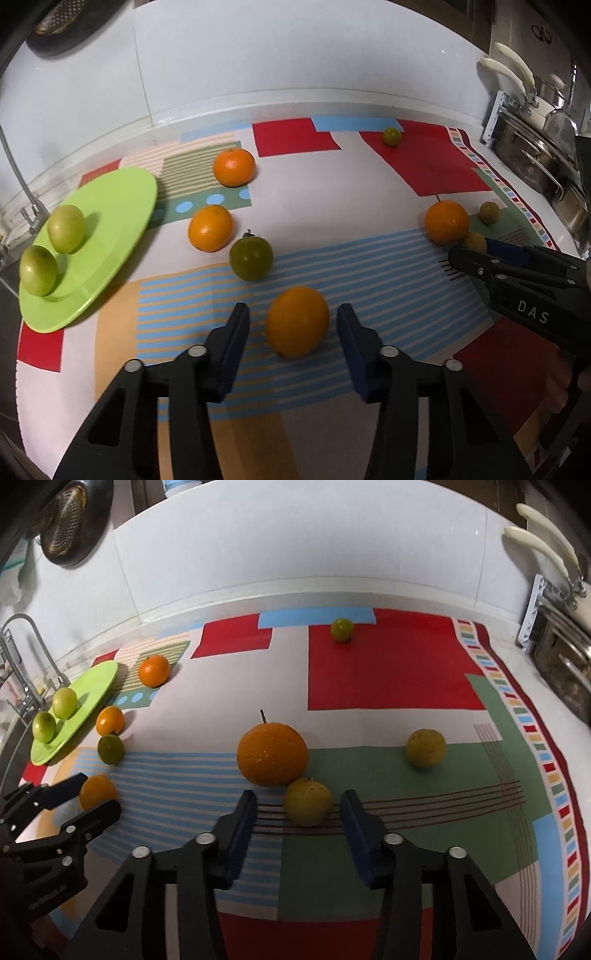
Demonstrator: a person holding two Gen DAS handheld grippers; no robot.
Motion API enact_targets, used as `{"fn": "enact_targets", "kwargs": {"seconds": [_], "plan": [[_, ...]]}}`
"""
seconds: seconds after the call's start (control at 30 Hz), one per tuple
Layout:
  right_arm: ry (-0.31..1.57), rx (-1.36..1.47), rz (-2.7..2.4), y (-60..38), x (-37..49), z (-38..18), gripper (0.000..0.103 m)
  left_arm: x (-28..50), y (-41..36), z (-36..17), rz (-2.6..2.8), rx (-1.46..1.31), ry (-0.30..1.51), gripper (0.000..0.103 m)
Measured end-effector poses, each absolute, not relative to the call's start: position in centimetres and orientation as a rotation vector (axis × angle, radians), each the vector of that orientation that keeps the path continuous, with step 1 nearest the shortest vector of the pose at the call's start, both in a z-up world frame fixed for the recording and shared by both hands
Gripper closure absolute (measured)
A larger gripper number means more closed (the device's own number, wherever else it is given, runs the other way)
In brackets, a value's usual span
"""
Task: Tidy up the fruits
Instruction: 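Grasp the orange with the left tool while the right tool grasps the small yellow fruit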
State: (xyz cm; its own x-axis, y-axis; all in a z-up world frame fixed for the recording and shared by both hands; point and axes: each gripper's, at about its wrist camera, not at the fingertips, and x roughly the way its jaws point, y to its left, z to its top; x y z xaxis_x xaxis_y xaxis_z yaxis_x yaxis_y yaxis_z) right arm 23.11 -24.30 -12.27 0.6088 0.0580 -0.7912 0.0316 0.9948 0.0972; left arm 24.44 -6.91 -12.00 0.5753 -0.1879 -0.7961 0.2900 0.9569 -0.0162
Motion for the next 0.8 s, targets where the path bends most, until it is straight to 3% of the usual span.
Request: {"fn": "enact_targets", "kwargs": {"seconds": [0.1,0.23,0.8], "plan": [[0.919,0.094,0.012,-24.3,23.3,-12.4,0.067,24.6,-7.0,-12.2,-0.288,0.117,0.926,0.069],[0.919,0.091,0.005,-24.4,23.1,-12.4,0.075,24.4,-7.2,-12.1,-0.290,0.116,0.926,0.070],[0.858,0.103,0.057,-22.5,19.3,-9.7,0.075,21.5,-6.7,-8.7,-0.322,0.097,0.840,0.070]]}}
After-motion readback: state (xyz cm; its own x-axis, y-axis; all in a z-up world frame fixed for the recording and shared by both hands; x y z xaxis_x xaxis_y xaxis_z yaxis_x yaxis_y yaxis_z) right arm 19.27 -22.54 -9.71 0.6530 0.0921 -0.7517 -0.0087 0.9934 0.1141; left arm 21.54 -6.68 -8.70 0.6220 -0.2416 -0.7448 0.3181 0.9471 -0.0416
